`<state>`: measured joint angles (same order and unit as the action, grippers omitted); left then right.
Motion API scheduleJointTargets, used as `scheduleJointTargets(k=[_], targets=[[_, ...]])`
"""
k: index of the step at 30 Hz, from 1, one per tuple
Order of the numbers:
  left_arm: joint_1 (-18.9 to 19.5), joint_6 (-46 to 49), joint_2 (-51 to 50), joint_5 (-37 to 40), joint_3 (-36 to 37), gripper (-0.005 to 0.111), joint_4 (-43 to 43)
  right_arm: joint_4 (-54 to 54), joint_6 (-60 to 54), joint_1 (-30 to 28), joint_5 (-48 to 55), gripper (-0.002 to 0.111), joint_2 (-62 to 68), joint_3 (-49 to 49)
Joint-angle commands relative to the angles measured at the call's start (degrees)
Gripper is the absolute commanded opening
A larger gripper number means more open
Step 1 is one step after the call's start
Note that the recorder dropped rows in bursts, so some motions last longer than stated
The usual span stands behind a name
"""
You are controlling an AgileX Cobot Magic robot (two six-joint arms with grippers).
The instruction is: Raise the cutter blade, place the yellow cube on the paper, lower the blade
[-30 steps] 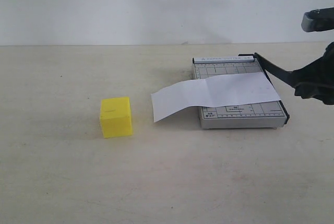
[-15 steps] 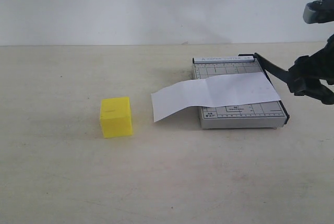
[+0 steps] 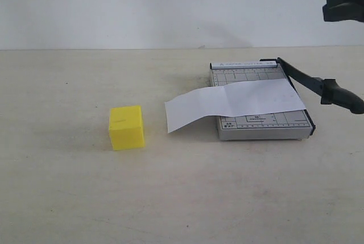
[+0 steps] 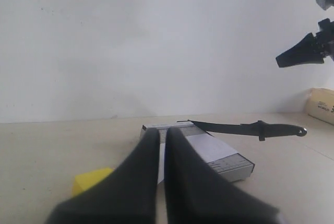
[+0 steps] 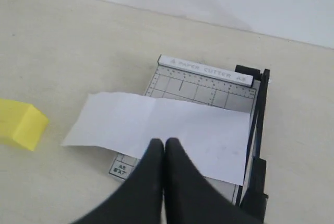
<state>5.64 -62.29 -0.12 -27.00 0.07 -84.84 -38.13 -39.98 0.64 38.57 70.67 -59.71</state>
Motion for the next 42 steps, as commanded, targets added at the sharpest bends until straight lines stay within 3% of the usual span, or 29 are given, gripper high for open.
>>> scheduleJointTargets(k=[1,5,11,25,29,38,42], targets=[[-0.31,-0.63,0.12,-1.41,-0.07,0.004,-1.55,-7.77,-9.04,-0.01,-3.52,0.0,-6.39,6.63],[-0.31,-0.63,0.12,-1.41,-0.07,0.004,-1.55,-20.69,-20.41,-0.01,-7.99,0.0,-10.62,14.97],[-0.31,-0.63,0.12,-1.41,-0.07,0.004,-1.55,-40.48,-36.78,-0.01,-6.09,0.0,-9.31,21.08],[-0.31,-1.03,0.12,-4.45,-0.07,0.004,-1.55,-39.4,-43.73,-0.01,-8.42,0.0,-1.06,17.74],[-0.31,-1.03,0.12,-4.72,-0.07,0.004,-1.55,-35.71,-43.06,-0.01,-9.21,0.0,-4.79,19.41],[-0.31,-1.03,0.12,-4.72,-0.07,0.004,-1.55,-35.43,-42.89,-0.01,-25.92,0.0,-20.26,32.67],[-0.31,-1.03,0.12,-4.72,-0.07,0.004,-1.55,-35.59,-42.6,-0.01,-28.0,0.0,-27.1,38.27]])
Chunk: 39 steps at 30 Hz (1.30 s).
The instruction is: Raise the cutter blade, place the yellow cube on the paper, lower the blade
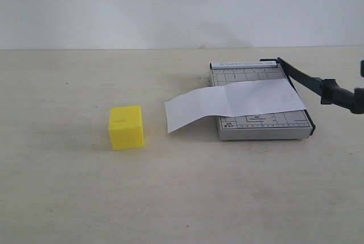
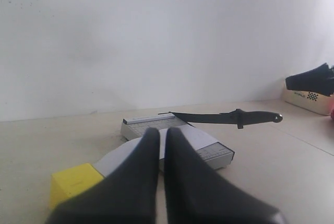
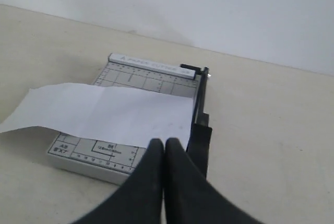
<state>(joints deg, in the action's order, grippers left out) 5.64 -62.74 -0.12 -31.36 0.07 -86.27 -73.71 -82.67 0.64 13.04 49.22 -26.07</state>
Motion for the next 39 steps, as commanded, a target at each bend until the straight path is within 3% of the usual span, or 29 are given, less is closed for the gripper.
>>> scheduleJointTargets(k=[1,14,25,30,35,39], targets=[[-0.31,-0.58,0.12,-0.36,-0.07,0.004,-0.12,-0.24,0.48,-0.01,-2.96,0.0,-6.76,5.73],[-0.31,-0.58,0.12,-0.13,-0.07,0.004,-0.12,-0.67,17.19,-0.01,-7.36,0.0,-12.06,10.41],[-0.31,-0.58,0.12,0.02,-0.07,0.004,-0.12,-0.67,17.62,-0.01,-8.56,0.0,-12.06,10.41],[-0.31,-1.61,0.12,3.76,-0.07,0.004,-0.12,-0.67,17.62,2.34,-9.94,0.0,-12.35,11.55],[-0.31,-4.13,0.12,4.44,-0.07,0.004,-2.69,-0.67,17.62,2.34,-9.79,0.0,-24.09,20.48],[-0.2,-7.2,0.12,4.67,-0.07,0.004,-4.47,-0.67,17.62,2.34,-9.82,0.0,-31.86,21.51]])
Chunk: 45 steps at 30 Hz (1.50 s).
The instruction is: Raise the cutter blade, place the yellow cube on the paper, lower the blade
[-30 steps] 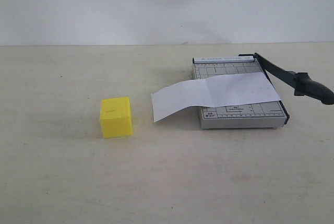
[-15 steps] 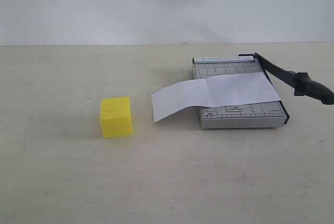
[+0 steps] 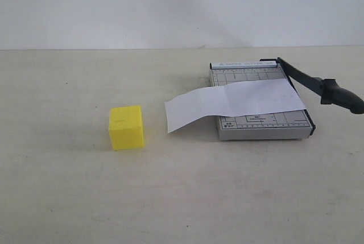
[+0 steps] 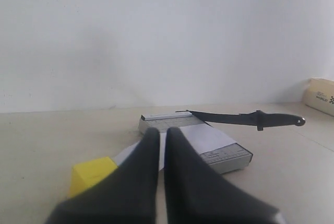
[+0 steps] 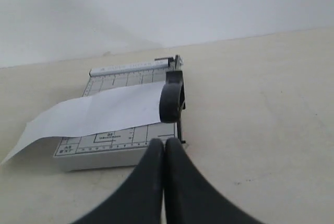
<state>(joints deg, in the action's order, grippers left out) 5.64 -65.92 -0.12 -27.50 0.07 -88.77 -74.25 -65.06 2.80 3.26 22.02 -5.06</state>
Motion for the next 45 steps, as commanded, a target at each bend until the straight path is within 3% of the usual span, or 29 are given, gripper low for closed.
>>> scheduleJointTargets(k=[1,4,10,14,17,21,33,36,42,45], targets=[[-0.2,-6.71,0.12,1.24,-0.07,0.004,-3.15,-0.13,0.01,0.18,-0.17,0.0,-5.72,0.49],[-0.2,-18.66,0.12,2.11,-0.64,0.004,-11.18,-0.13,0.01,0.18,-0.27,0.0,-8.44,0.49],[-0.2,-18.5,-2.96,3.96,-9.3,0.004,-11.18,-0.13,0.01,0.18,-0.4,0.0,-10.78,0.38],[-0.2,-18.5,-12.53,5.19,-16.54,0.004,-11.18,-0.13,0.1,0.18,-0.5,0.0,-10.78,0.38],[-0.2,-18.5,-22.41,1.99,-22.0,0.004,-11.18,-0.13,0.1,0.18,-0.5,0.0,-10.78,0.38],[-0.93,-18.5,-32.04,0.76,-25.67,0.004,-11.18,-0.13,0.1,0.18,-0.5,0.0,-10.78,0.38],[-14.98,-18.5,-64.77,1.9,-40.25,0.004,-11.18,-0.13,0.1,0.18,-0.5,0.0,-10.78,0.38],[-18.64,-18.5,-69.89,8.26,-43.18,0.004,-11.18,-0.13,0.1,0.18,-0.5,0.0,-10.78,0.38],[-25.09,-18.5,-76.47,28.72,-46.08,0.004,-11.18,-0.13,0.1,0.18,-0.2,0.0,-10.78,0.38],[-27.69,-18.26,-79.25,31.88,-47.65,0.004,-11.18,-0.13,0.1,0.18,-0.2,0.0,-10.78,0.38]])
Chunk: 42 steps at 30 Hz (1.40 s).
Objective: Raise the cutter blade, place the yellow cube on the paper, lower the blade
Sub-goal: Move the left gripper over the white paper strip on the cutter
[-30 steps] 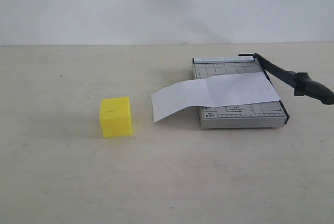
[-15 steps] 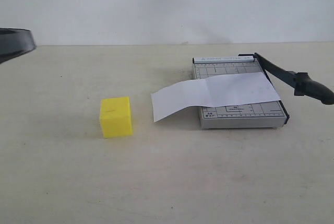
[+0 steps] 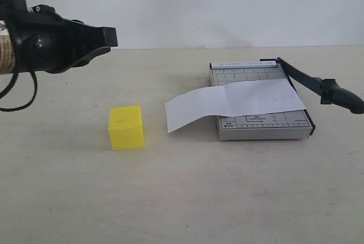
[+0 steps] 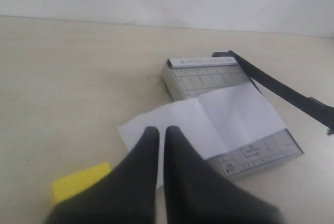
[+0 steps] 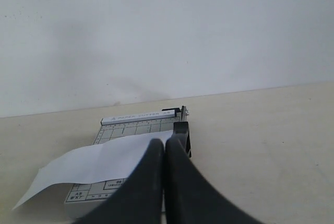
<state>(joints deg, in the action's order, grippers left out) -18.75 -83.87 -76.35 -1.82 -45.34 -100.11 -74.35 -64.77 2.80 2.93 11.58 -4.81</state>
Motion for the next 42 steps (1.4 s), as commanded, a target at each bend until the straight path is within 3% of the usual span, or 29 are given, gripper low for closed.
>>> scheduleJointTargets(k=[1,5,13,28,42], targets=[[-3.96,-0.1,-3.73,5.62,-2.82,0.004,0.17,-0.03,-0.19,0.18,0.0,0.0,-0.35,0.14],[-4.58,-0.1,-6.53,-2.37,-5.22,0.004,0.17,-0.03,-0.19,0.18,0.0,0.0,-0.35,0.14],[-4.95,3.32,-12.83,-7.09,-8.7,0.004,0.17,-0.03,-0.19,0.18,-0.12,0.0,-0.35,0.14],[-13.83,5.7,-29.53,-5.62,-24.14,0.004,0.17,-0.03,-0.19,0.18,-0.22,0.0,-0.35,0.14],[-13.93,5.93,-40.07,-3.83,-33.41,0.004,0.17,-0.03,-0.19,0.18,-0.22,0.0,-0.35,0.14]])
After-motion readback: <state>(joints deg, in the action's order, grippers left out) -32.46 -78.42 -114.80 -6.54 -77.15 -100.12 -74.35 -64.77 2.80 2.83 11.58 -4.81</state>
